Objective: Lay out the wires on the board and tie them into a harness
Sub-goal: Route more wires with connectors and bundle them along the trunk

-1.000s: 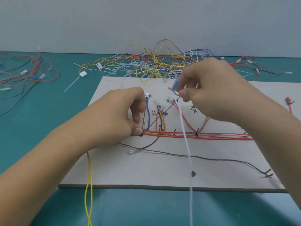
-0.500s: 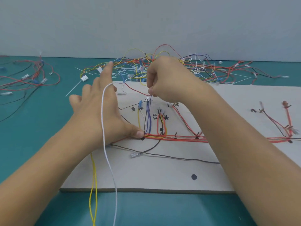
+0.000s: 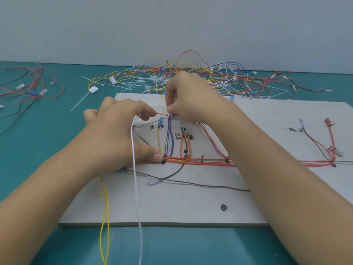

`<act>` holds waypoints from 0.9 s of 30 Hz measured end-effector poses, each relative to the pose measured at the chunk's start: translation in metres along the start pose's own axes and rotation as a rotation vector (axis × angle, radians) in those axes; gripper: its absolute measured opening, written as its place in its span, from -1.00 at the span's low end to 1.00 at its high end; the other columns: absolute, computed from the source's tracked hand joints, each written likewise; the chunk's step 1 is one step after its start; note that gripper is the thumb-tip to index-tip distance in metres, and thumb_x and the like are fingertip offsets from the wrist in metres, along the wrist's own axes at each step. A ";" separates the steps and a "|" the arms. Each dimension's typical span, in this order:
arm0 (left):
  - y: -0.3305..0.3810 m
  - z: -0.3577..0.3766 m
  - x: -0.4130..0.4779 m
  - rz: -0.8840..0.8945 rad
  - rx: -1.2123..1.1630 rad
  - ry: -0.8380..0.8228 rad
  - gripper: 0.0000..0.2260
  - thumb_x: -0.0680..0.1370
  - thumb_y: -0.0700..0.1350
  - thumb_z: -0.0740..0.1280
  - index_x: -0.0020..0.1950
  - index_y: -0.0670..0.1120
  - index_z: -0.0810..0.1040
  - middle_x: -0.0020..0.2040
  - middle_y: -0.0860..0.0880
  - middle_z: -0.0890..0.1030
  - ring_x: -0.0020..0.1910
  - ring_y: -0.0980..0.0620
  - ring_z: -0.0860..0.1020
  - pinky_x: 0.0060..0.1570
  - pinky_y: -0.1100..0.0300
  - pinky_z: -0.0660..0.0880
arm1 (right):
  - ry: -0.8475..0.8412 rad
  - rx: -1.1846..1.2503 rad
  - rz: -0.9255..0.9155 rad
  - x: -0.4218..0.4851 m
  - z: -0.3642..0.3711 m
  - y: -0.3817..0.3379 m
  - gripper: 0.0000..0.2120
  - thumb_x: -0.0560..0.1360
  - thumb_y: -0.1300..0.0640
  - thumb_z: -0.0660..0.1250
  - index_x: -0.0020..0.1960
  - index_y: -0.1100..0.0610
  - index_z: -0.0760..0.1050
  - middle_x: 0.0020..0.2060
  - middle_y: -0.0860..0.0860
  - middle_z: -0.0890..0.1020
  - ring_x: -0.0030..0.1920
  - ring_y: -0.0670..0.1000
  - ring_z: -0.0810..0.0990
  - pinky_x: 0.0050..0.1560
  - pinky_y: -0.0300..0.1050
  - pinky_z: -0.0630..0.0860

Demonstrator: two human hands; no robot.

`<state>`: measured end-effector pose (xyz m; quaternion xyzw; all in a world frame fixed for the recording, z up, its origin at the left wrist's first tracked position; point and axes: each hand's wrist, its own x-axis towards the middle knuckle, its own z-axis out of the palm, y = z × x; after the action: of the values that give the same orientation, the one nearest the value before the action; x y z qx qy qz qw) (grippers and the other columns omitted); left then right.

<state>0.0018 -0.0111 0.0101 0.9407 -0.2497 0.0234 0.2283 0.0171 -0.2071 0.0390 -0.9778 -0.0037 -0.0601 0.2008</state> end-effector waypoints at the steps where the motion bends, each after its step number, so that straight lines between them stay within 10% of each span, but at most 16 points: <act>1: -0.005 -0.001 0.001 0.007 0.004 -0.021 -0.13 -0.12 0.54 0.47 0.18 0.45 0.46 0.10 0.34 0.53 0.22 0.06 0.34 0.11 0.14 0.21 | -0.002 0.002 0.003 0.000 0.001 0.001 -0.85 0.43 0.32 0.43 -0.19 0.08 0.63 -0.28 -0.03 0.67 -0.13 0.00 0.65 -0.29 -0.29 0.46; 5: -0.026 -0.019 0.014 0.062 -0.013 -0.162 -0.26 0.05 0.41 0.48 0.23 0.57 0.40 0.17 0.32 0.56 0.22 0.10 0.49 0.32 -0.12 0.44 | 0.000 0.007 0.009 0.002 0.005 0.003 -0.85 0.41 0.32 0.43 -0.22 0.08 0.61 -0.32 -0.05 0.67 -0.17 -0.03 0.65 -0.27 -0.30 0.49; 11: -0.038 -0.040 0.010 0.116 -0.259 -0.145 -0.26 0.16 -0.25 0.16 0.18 0.39 0.61 0.08 0.29 0.68 0.10 0.31 0.57 -0.18 0.42 0.47 | -0.014 0.006 0.006 0.004 0.005 0.005 -0.84 0.42 0.33 0.43 -0.22 0.08 0.61 -0.31 -0.04 0.67 -0.16 -0.03 0.65 -0.26 -0.31 0.50; 18: -0.035 -0.048 0.007 0.053 -0.550 -0.216 -0.41 0.10 -0.29 0.16 -0.01 -0.01 0.77 -0.07 -0.01 0.77 -0.09 0.14 0.58 -0.27 0.19 0.41 | -0.027 0.016 0.013 0.004 0.004 0.004 -0.86 0.42 0.31 0.44 -0.21 0.08 0.62 -0.30 -0.03 0.69 -0.16 -0.03 0.66 -0.33 -0.31 0.41; 23: -0.015 -0.061 0.000 -0.043 -0.556 -0.205 -0.46 0.07 -0.31 0.13 -0.20 0.02 0.78 -0.28 0.11 0.74 -0.16 0.13 0.58 -0.25 0.41 0.40 | -0.047 0.018 0.023 0.004 0.005 0.004 -0.84 0.42 0.30 0.43 -0.21 0.06 0.60 -0.28 -0.03 0.68 -0.15 -0.01 0.66 -0.26 -0.25 0.52; 27: -0.018 -0.055 0.003 -0.105 -0.365 -0.507 -0.74 0.59 -0.27 0.33 0.23 -0.33 0.65 -0.29 0.03 0.58 -0.21 0.00 0.46 -0.13 0.40 0.46 | -0.062 0.029 0.024 0.003 0.002 0.003 -0.85 0.44 0.30 0.42 -0.20 0.06 0.61 -0.26 -0.03 0.68 -0.14 -0.02 0.65 -0.26 -0.25 0.53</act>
<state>0.0172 0.0260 0.0520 0.8716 -0.2500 -0.2690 0.3248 0.0207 -0.2095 0.0363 -0.9761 0.0009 -0.0271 0.2155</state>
